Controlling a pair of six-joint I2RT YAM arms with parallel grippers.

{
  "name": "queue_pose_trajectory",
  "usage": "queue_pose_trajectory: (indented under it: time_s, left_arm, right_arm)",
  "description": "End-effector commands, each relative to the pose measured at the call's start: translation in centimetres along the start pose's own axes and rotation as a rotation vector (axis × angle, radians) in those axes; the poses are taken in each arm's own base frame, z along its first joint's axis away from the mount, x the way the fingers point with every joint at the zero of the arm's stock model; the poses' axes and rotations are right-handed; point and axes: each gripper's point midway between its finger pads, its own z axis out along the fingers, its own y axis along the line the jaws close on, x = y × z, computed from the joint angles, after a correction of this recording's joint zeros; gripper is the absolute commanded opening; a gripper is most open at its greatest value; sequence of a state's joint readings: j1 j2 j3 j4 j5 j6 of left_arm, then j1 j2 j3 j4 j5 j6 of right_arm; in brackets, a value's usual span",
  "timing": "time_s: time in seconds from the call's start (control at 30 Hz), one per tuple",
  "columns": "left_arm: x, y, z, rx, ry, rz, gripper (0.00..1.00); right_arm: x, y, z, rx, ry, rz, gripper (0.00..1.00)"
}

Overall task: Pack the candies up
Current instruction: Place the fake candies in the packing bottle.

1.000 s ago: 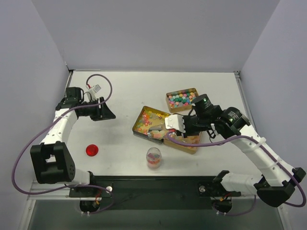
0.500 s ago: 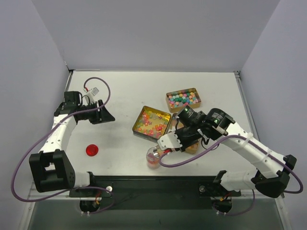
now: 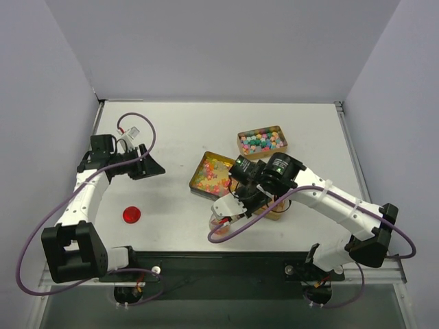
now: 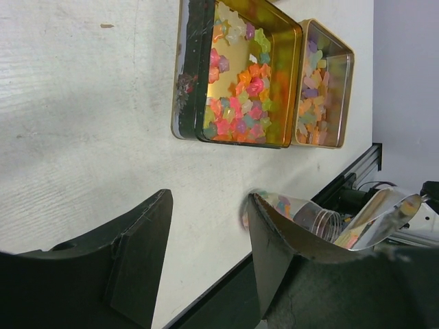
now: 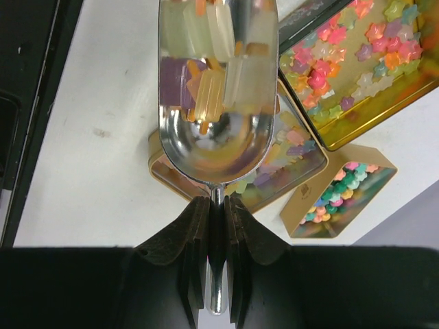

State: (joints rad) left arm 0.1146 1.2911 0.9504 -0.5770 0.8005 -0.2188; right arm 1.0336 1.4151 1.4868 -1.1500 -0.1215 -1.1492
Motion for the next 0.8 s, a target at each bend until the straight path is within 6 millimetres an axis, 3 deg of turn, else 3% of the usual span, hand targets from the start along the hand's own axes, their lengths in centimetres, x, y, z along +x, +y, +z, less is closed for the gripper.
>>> queue_pose_trajectory:
  time_s: [0.0,0.43,0.77]
  left_arm:
    - [-0.9,-1.3,-0.6,0.052,-0.055,0.033,0.58]
    - [-0.6,-1.9,-0.6,0.087,-0.072,0.019,0.6]
    - [-0.6,-3.8,-0.3,0.188,-0.064,-0.002,0.66]
  right_arm:
    - [1.1,0.3,-1.0,-0.01,0.095,0.01,0.0]
    - [2.0,-0.8,-1.9,0.033,0.255,-0.011,0.0]
    - [3.0,-1.7,-3.5,0.111,0.321,-0.026,0.0]
